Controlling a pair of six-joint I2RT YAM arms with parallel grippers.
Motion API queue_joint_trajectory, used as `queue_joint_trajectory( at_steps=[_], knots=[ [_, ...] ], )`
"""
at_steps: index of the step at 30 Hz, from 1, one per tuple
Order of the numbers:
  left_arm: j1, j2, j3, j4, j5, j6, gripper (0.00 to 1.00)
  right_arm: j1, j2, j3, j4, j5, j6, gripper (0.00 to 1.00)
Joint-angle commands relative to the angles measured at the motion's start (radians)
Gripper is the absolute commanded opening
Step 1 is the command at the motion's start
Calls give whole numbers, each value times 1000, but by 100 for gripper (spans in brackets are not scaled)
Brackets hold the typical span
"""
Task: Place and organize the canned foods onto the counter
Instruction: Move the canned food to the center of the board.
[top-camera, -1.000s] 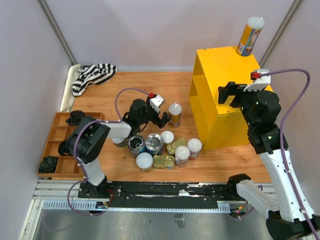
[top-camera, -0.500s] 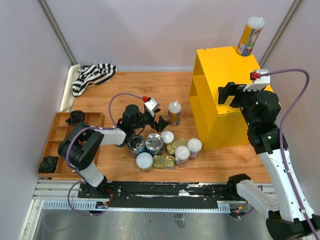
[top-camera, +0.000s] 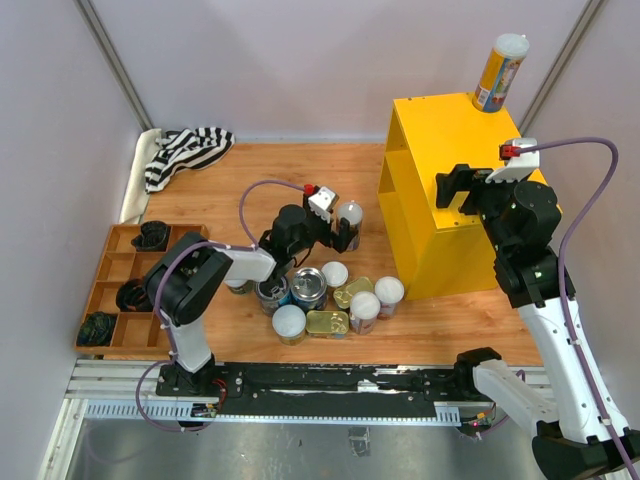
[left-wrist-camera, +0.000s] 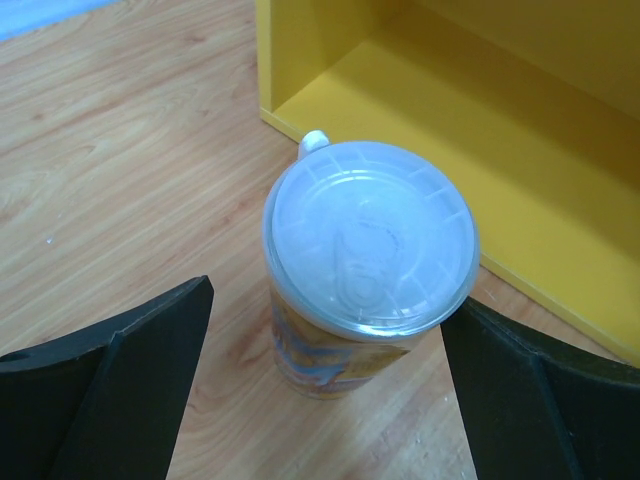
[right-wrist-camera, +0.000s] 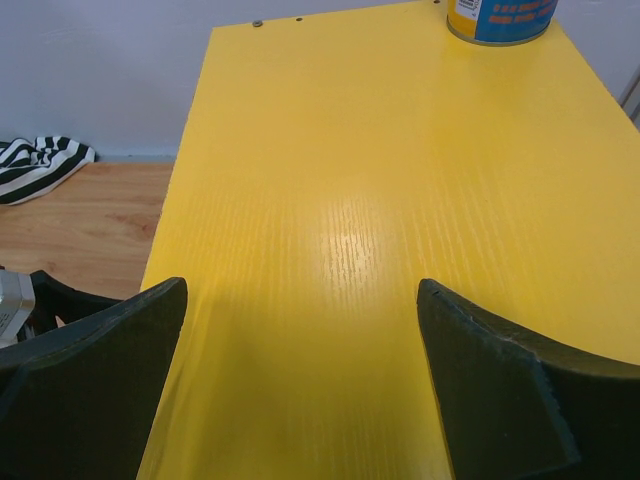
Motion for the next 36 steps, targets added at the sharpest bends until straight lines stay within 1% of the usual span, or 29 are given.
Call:
queue_joint_trajectory(
  at_steps=[1, 6, 12, 16, 21, 28, 36],
  knots=[
    [-5, 40, 59, 9, -84, -56, 100, 12, -8, -9, 13, 9, -18, 98],
    [-11, 68, 81, -2, -117, -81, 100, 12, -6, -14, 19, 10, -19, 98],
    [-37, 104, 117, -43, -182, -58, 100, 13, 4, -15, 21, 7, -17, 98],
    [-44, 117, 130, -51, -236, -69, 100, 14, 6, -13, 22, 9, -18, 98],
    [-43, 143, 167, -58, -181, -69, 100, 13, 14, -14, 25, 8, -18, 98],
    [-42, 196, 219, -83, -182, -74, 100, 13, 10, -15, 23, 18, -27, 98],
    [-21, 275, 360, -259, -133, -86, 100, 13, 8, -15, 19, 27, -37, 98]
  ],
)
